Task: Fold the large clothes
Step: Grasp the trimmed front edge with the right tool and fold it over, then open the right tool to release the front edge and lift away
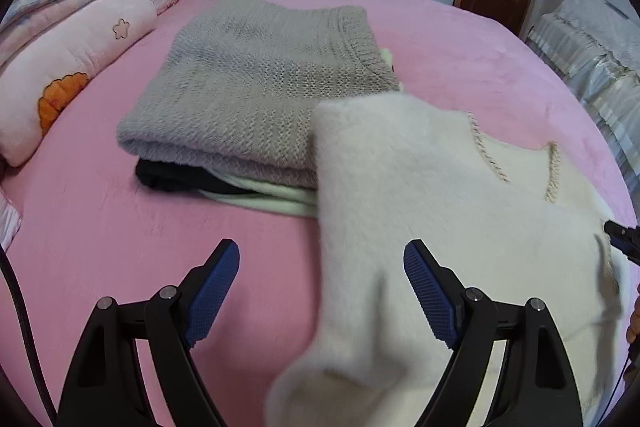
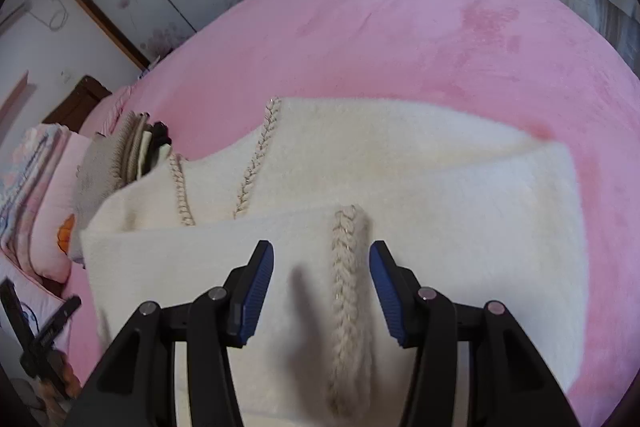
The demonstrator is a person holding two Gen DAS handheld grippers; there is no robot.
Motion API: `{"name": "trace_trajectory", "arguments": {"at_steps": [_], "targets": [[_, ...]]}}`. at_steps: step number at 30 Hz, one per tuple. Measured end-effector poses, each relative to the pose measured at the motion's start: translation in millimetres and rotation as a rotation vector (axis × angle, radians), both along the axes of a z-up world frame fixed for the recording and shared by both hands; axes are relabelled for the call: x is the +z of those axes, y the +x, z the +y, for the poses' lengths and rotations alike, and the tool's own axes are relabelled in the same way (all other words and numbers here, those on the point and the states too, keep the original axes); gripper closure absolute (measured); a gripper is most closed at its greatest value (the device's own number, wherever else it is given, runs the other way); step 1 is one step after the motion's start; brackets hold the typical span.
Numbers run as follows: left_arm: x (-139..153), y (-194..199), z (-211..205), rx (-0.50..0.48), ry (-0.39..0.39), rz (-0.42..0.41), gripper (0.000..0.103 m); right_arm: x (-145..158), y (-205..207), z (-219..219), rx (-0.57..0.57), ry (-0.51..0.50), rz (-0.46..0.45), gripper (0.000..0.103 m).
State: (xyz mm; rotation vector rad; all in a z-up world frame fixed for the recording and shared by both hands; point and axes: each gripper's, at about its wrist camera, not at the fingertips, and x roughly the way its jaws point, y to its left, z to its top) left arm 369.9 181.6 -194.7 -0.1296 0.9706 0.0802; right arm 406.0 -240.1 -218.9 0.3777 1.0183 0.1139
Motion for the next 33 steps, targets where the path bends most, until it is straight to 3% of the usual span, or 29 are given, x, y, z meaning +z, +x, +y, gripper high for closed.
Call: {"name": "trace_trajectory", "arguments": {"at_steps": [5, 6, 7, 8, 9, 10, 11, 12, 16, 19, 22, 25, 27, 30, 33], "targets": [[-20.3, 37.3, 5.3, 0.002, -0.052, 0.052, 0.020, -13.3, 10.6, -0.3, 0.011, 0.006, 0.000, 0.053], [-22.8, 40.9, 4.0, 0.001, -0.063, 0.056, 0.025, -14.3, 11.1, 0.2, 0.016, 0.009, -0.012, 0.053], [-25.4, 44.6, 4.5, -0.002, -0.086, 0.051, 0.035, -15.0, 10.3, 0.8, 0.026, 0.015, -0.029, 0.053], [-27.2, 48.0, 4.2, -0.022, -0.127, 0.050, 0.066, -16.4, 11.1, 2.9, 0.038, 0.010, -0.037, 0.053], [-28.0, 51.8, 2.4, -0.023, -0.136, 0.062, 0.074, -16.9, 11.7, 7.3, 0.049, -0.019, -0.040, 0.063], [-26.4, 53.2, 0.6, -0.003, -0.107, 0.062, 0.079, -17.2, 12.9, 13.2, 0.062, -0.074, -0.038, 0.086], [-23.8, 53.2, -1.3, -0.001, -0.094, 0.053, 0.088, -17.0, 14.2, 18.3, 0.077, -0.114, -0.040, 0.087], [-19.8, 52.2, -3.4, 0.004, -0.078, 0.041, 0.089, -14.8, 14.5, 20.6, 0.078, -0.122, -0.055, 0.087], [-14.2, 49.3, -2.7, 0.031, -0.069, -0.008, 0.090, -9.3, 15.5, 20.7, 0.040, -0.119, -0.125, 0.088], [-31.3, 55.5, -0.5, 0.047, -0.061, 0.014, 0.089, -28.3, 24.0, 27.9, 0.032, -0.177, -0.075, 0.088], [-34.0, 53.5, -8.3, 0.026, 0.005, -0.007, 0.087, -28.3, 25.3, 33.8, 0.031, -0.226, -0.059, 0.086], [-19.0, 48.2, -12.7, 0.016, 0.068, -0.007, 0.070, -15.5, 21.0, 35.8, 0.011, -0.278, -0.025, 0.080], [0.0, 37.4, -13.6, 0.034, 0.114, -0.036, 0.051, -1.8, 9.5, 40.6, -0.008, -0.343, -0.047, 0.080], [32.7, 12.9, -19.3, 0.026, 0.064, -0.143, 0.048, 22.8, -14.7, 56.9, 0.003, -0.363, -0.138, 0.079], [51.1, -7.8, -36.2, -0.023, -0.032, -0.188, 0.048, 37.0, -32.2, 84.7, 0.090, -0.233, -0.183, 0.079]]}}
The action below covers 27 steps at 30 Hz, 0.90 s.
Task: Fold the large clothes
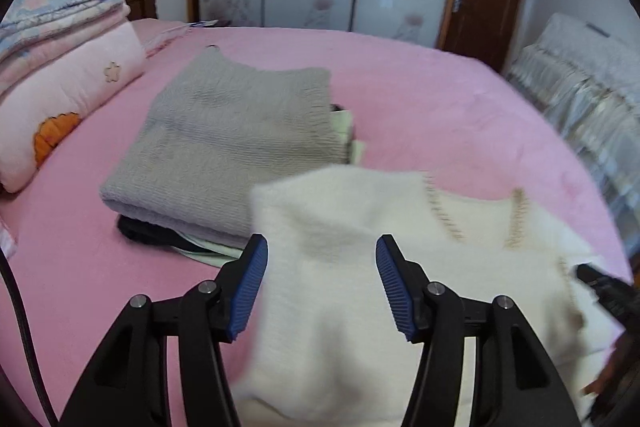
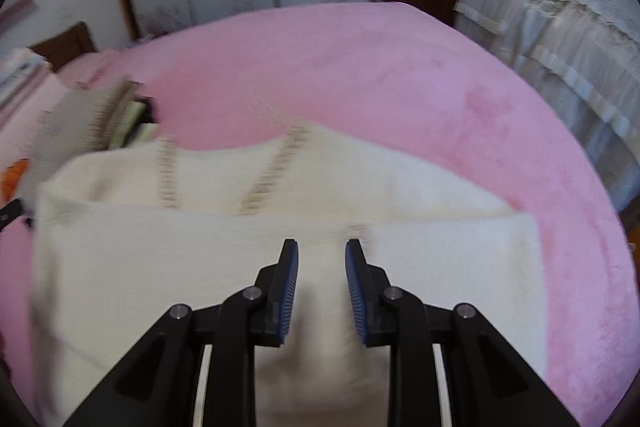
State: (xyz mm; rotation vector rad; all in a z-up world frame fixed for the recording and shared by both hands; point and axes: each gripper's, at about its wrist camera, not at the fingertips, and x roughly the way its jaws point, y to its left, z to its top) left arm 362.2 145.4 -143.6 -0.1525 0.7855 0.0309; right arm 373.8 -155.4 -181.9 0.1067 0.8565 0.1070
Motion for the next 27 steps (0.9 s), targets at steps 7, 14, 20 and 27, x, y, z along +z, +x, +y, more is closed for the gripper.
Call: {"name": "trace_trajectory", "arguments": {"at_steps": [7, 14, 20, 27], "targets": [[-52.2, -18.9, -46.0, -0.056, -0.061, 0.143, 0.048, -34.1, -11.5, 78.3, 0.234, 0.195, 0.133, 0.079], [-93.8, -34.3, -43.0, -0.052, 0.028, 0.208, 0.049, -53.5, -26.3, 38.8, 0.160, 0.069, 0.123, 0.082], [-94.9, -36.8, -31.8, -0.101, 0.015, 0.214, 0.049, -63.0, -34.4, -66.1, -0.034, 0.122, 0.136, 0.103], [-95.3, -29.8, -39.8, -0.102, 0.024, 0.232, 0.034, -66.8, -40.2, -57.3, -0.052, 0.114, 0.126, 0.100]]}}
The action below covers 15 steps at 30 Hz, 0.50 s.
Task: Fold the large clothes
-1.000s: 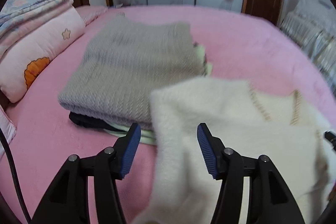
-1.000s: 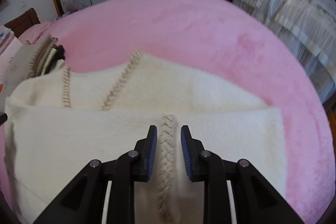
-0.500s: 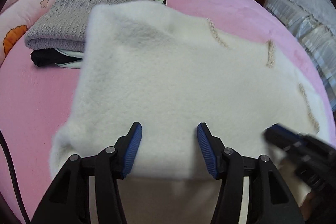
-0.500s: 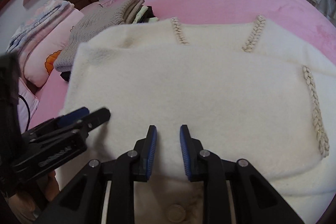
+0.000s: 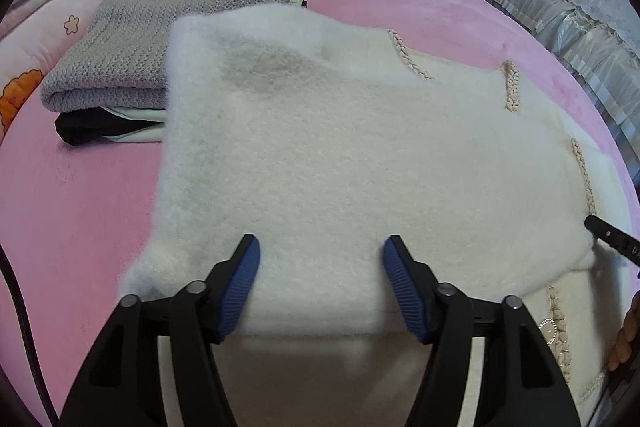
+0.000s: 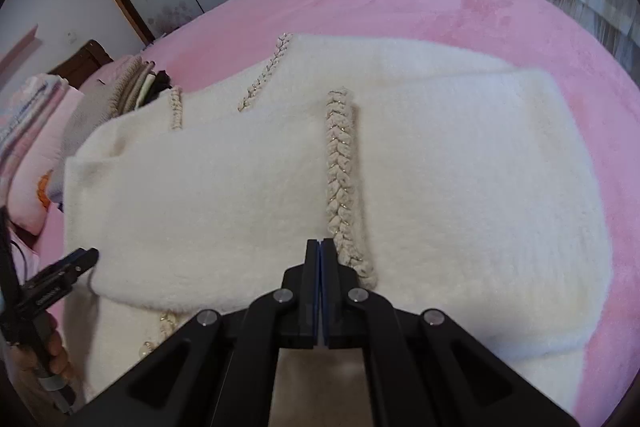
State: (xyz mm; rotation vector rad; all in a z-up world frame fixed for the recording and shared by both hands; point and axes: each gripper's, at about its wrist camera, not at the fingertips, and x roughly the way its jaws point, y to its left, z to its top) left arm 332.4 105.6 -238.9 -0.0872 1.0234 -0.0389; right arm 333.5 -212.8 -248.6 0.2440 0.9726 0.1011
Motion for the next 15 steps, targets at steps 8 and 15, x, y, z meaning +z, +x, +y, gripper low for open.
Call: {"name": "trace_trajectory", "arguments": {"at_steps": [8, 15], "targets": [[16.8, -6.2, -3.3, 0.013, -0.010, 0.048, 0.028, 14.5, -9.9, 3.6, -0.004, 0.014, 0.028, 0.092], [71.7, -38.3, -1.3, 0.030, -0.026, -0.001, 0.023, 63.7, -49.2, 3.9, 0.006, 0.076, 0.003, 0.090]]}}
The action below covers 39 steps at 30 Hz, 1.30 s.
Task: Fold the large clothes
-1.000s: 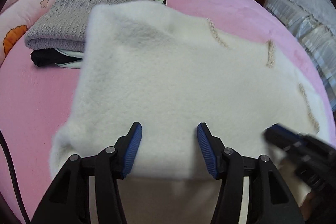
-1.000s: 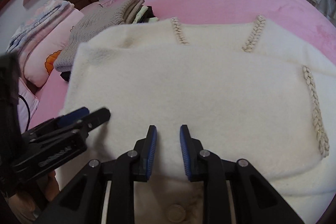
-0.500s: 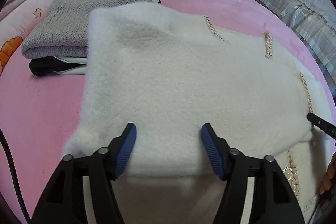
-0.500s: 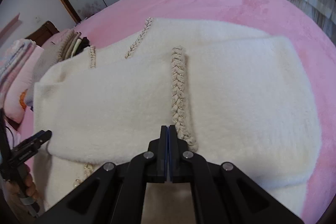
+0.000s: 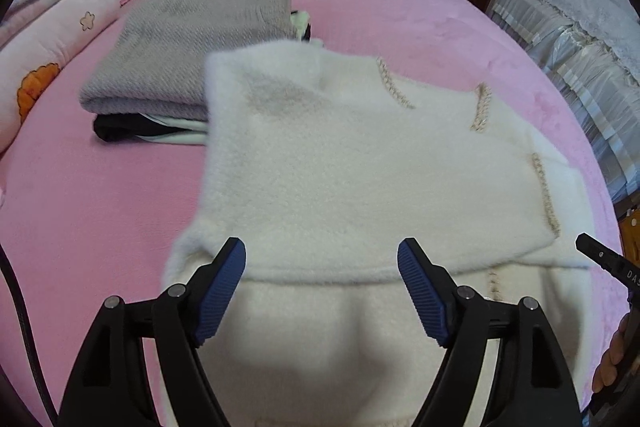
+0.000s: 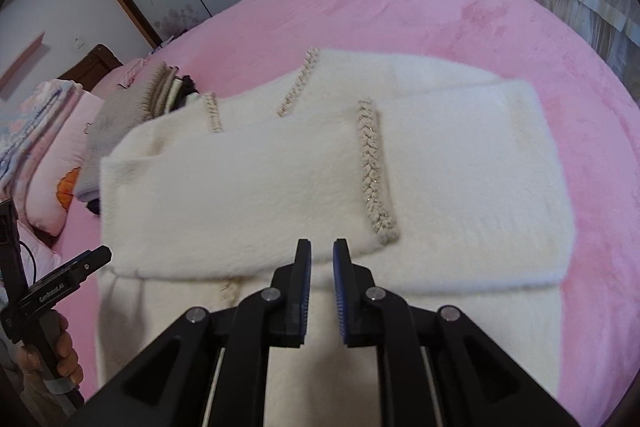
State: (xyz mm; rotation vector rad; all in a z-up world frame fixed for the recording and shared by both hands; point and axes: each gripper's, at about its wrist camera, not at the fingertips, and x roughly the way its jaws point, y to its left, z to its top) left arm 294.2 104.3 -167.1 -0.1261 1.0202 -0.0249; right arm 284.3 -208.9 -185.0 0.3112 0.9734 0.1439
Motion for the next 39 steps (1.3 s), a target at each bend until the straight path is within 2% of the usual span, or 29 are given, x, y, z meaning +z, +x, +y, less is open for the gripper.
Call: {"name": "trace_trajectory", "arguments": {"at_steps": [2, 4, 7, 11, 14, 21, 24, 29, 36, 39], "targets": [[17.7, -12.7, -1.2, 0.007, 0.007, -0.021, 0.020, 19.9, -15.5, -2.0, -0.005, 0.010, -0.019, 0.084], [38.5, -29.9, -1.9, 0.004, 0.009, -0.049, 0.020, 40.2, -32.1, -2.8, -0.008, 0.008, -0.048, 0.073], [68.7, -56.7, -2.9, -0.001, 0.000, -0.086, 0.020, 72.9, -61.4, -2.8, -0.007, -0.011, -0.102, 0.065], [103.8, -95.3, 1.6, 0.008, -0.008, -0.131, 0.013, 107.3, -102.0, -1.4, 0.002, -0.025, -0.160, 0.062], [125.0, -129.6, 1.5, 0.017, -0.010, -0.164, 0.012, 125.0, -134.0, 0.0, 0.014, -0.029, -0.196, 0.062], [145.1, -206.1, 1.2, 0.007, -0.011, -0.216, 0.012, 136.7, -200.2, 1.4, 0.052, -0.061, -0.233, 0.062], [141.4, -235.3, 4.3, 0.009, -0.017, -0.226, 0.011, 131.0, -224.8, -0.5, 0.061, -0.073, -0.235, 0.062], [118.0, -275.3, 15.1, 0.014, -0.012, -0.214, 0.011, 111.8, -256.2, -5.6, 0.071, -0.086, -0.221, 0.062], [61.3, -305.5, 43.8, 0.040, 0.005, -0.138, 0.011, 64.4, -294.6, -17.2, 0.111, -0.142, -0.156, 0.062], [28.8, -307.6, 58.6, 0.048, 0.023, -0.069, 0.011, 38.4, -303.1, -28.6, 0.100, -0.165, -0.107, 0.062]]}}
